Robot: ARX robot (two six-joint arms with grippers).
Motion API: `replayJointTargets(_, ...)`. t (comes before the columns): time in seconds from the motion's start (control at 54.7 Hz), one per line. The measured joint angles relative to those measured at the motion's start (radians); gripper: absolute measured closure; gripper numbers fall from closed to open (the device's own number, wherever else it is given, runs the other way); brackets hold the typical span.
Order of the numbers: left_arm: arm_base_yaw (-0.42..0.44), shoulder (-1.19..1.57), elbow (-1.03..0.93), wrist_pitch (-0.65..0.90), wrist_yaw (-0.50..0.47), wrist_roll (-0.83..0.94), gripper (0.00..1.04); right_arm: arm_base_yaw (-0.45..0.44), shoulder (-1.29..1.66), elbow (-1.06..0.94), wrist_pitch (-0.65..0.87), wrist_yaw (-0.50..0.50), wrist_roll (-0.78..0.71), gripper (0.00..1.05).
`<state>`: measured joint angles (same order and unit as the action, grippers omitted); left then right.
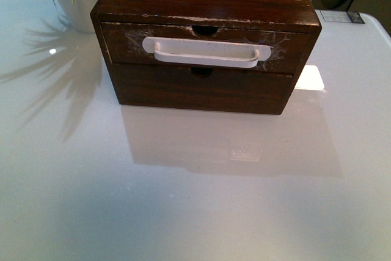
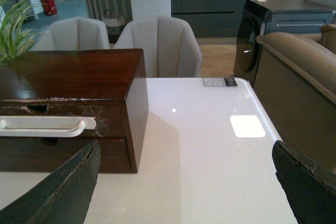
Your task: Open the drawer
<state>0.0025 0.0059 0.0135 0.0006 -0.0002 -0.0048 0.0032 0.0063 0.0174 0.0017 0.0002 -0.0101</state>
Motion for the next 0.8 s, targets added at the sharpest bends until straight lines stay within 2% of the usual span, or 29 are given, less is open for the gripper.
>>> replayJointTargets(0.731, 0.0, 0.0, 0.0, 0.0, 0.0, 0.0, 0.08, 0.0, 0.0, 0.0, 0.0, 0.001, 0.001, 0.09)
replayJointTargets(0.75, 0.003, 0.004, 0.002, -0.006, 0.019, -0.009, 0.08, 0.01, 0.014, 0.006, -0.023, 0.038, 0.017, 0.09)
replayJointTargets(0.786, 0.041, 0.048, 0.038, -0.105, 0.158, -0.054, 0.08, 0.049, 0.056, 0.039, -0.107, 0.146, 0.05, 0.09)
replayJointTargets(0.804, 0.05, 0.067, 0.049, -0.135, 0.193, -0.061, 0.08, 0.078, 0.1, 0.063, -0.158, 0.224, 0.072, 0.09)
